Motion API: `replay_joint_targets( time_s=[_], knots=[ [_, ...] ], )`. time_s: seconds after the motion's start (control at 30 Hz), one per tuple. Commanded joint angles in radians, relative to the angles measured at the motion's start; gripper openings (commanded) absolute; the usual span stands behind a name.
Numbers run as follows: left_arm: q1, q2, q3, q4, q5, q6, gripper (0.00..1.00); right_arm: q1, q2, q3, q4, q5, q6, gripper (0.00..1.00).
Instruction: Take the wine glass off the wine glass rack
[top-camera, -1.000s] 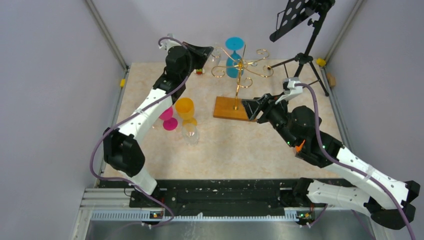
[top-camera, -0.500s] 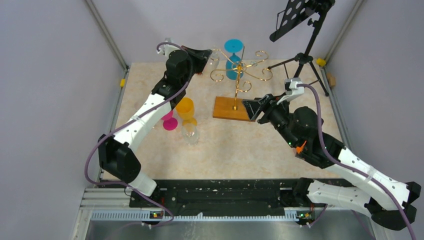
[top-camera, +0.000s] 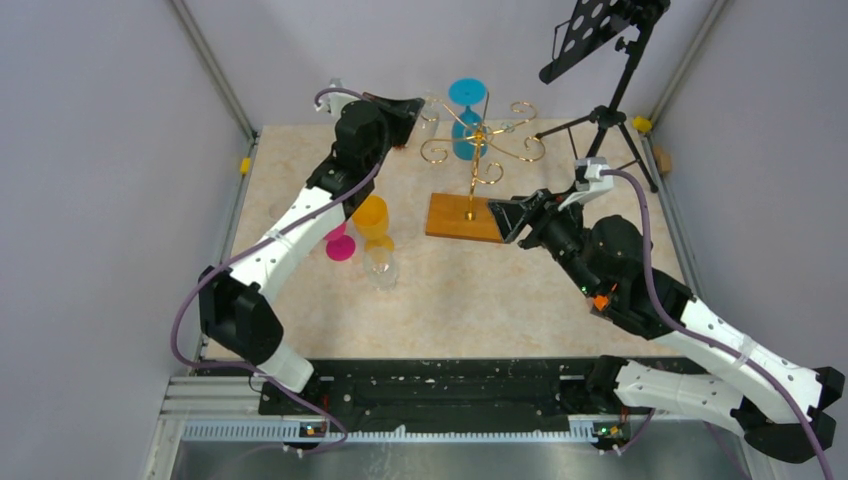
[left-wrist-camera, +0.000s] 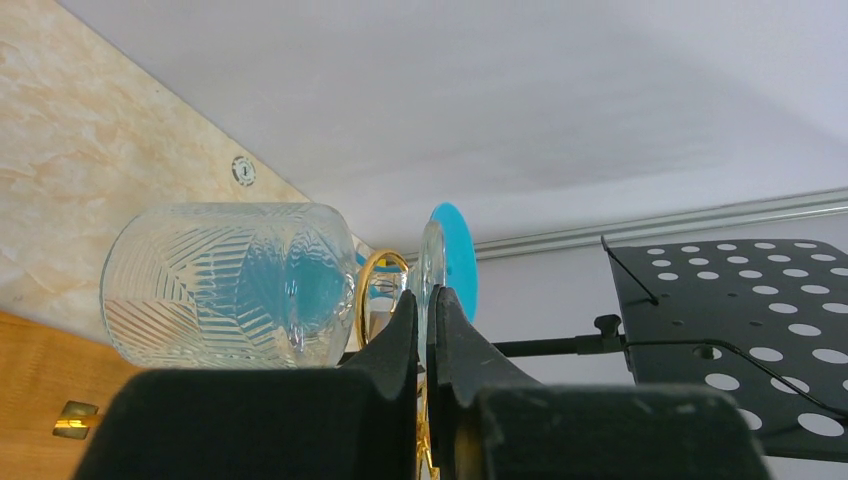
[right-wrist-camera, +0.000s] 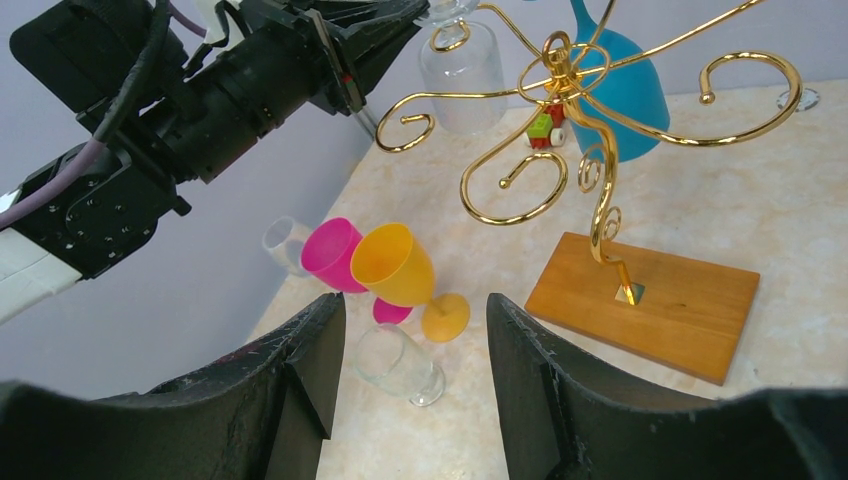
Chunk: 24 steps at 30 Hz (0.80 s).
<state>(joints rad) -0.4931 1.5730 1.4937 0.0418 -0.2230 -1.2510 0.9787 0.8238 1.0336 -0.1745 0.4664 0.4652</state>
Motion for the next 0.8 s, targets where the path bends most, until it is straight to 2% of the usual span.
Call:
replay_joint_targets(
  time_s=[0.0,0.23,0.43,0.77],
  knots=[
    [-0.005,-0.018,0.042,0.120,-0.077,-0.033,0.00,-0.004,-0.013,-0.003,0.019,0.003,0.003,0.56],
    [-0.005,0.028,0.110,0.095,-0.012,-0.036,0.00,-0.005,-0.013,-0.002,0.018,0.003,0.001,0.56],
    [-0.007,0.055,0.125,0.088,-0.012,-0.021,0.00,-0.005,-0.019,-0.003,0.016,0.007,-0.001,0.56],
    [-0.005,0.058,0.133,0.121,0.134,-0.001,0.00,-0.005,-0.025,-0.003,0.013,0.009,-0.004,0.56]
  ],
)
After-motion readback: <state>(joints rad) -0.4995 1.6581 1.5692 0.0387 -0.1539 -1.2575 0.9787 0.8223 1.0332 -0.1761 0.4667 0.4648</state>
